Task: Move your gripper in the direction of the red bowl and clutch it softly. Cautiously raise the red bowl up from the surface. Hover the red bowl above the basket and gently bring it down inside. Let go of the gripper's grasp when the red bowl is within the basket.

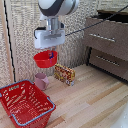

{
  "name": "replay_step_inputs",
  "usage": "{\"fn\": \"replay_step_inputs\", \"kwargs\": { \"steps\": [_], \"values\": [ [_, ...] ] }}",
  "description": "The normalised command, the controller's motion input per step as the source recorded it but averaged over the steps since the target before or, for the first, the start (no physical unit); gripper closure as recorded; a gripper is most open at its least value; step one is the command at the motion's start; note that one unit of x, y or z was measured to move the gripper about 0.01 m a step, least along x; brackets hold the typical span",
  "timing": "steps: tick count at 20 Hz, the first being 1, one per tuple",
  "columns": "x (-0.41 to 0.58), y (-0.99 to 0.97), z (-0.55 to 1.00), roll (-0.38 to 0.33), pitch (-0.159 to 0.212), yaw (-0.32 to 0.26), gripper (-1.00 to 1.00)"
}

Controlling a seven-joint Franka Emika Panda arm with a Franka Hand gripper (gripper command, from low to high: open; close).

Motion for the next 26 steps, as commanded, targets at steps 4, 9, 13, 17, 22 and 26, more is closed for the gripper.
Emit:
{"fn": "replay_step_inputs", "kwargs": {
  "steps": [4,9,13,17,22,26],
  "values": [
    [0.094,1.0,-0.18,-0.021,-0.004,0.0,1.0],
    [0.225,0.93,-0.37,-0.064,-0.005,0.0,1.0],
    [0.234,0.65,-0.37,-0.067,-0.018,0.001,1.0],
    [0.209,0.05,-0.36,-0.053,-0.018,0.02,1.0],
    [0.151,-0.03,-0.27,-0.048,-0.015,0.059,-1.0],
    [0.084,-0.04,-0.06,-0.001,0.0,0.028,-1.0]
  ]
}}
